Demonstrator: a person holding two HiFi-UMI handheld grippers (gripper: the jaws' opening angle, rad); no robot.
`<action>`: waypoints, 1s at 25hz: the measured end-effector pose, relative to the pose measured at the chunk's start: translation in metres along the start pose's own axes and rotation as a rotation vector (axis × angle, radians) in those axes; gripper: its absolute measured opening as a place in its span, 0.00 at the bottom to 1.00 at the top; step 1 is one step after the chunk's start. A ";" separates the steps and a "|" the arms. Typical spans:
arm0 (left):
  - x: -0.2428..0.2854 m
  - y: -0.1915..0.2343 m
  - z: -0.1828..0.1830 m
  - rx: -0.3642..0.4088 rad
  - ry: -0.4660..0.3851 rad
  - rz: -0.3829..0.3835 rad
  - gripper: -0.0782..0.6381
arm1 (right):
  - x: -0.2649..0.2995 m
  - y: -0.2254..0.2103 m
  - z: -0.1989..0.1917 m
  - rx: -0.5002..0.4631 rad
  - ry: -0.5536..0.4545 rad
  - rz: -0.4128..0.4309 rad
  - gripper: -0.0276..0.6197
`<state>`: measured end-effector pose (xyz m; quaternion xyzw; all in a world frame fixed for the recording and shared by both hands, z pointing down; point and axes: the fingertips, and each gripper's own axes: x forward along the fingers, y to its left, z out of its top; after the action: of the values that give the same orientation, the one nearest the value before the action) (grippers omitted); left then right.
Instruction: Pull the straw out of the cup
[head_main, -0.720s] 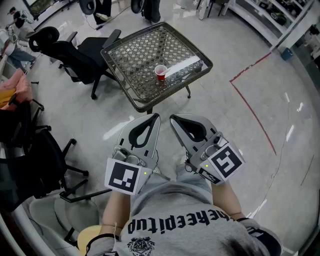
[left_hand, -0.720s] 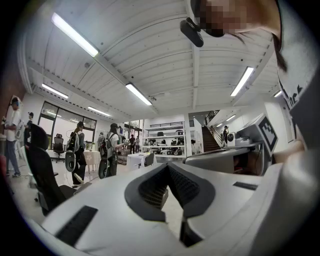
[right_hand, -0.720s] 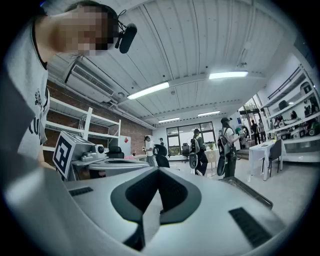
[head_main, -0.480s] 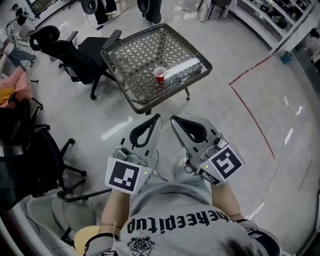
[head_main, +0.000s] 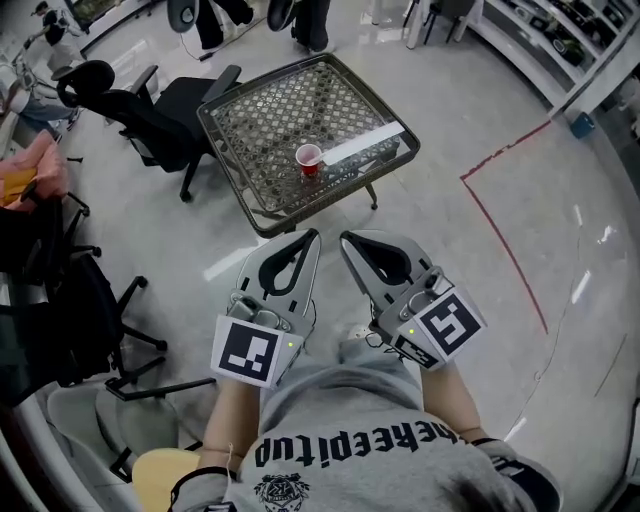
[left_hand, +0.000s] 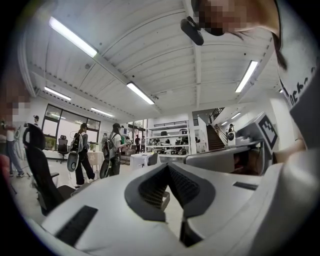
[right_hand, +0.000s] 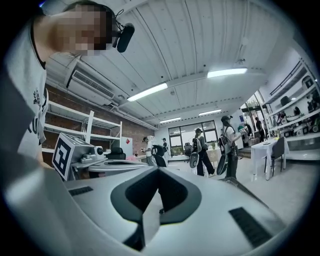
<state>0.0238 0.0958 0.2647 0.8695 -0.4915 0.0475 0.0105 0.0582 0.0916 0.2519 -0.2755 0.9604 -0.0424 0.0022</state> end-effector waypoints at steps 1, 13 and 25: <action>0.005 0.000 0.002 0.002 -0.018 0.013 0.13 | -0.002 -0.006 0.000 -0.004 0.003 0.004 0.06; 0.061 -0.036 0.001 0.018 -0.063 0.103 0.17 | -0.040 -0.069 -0.009 0.002 0.019 0.078 0.06; 0.087 -0.038 -0.020 -0.001 0.031 0.070 0.17 | -0.026 -0.094 -0.017 0.025 0.014 0.074 0.06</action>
<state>0.0993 0.0420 0.2938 0.8510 -0.5213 0.0611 0.0167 0.1290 0.0275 0.2762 -0.2397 0.9692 -0.0559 0.0007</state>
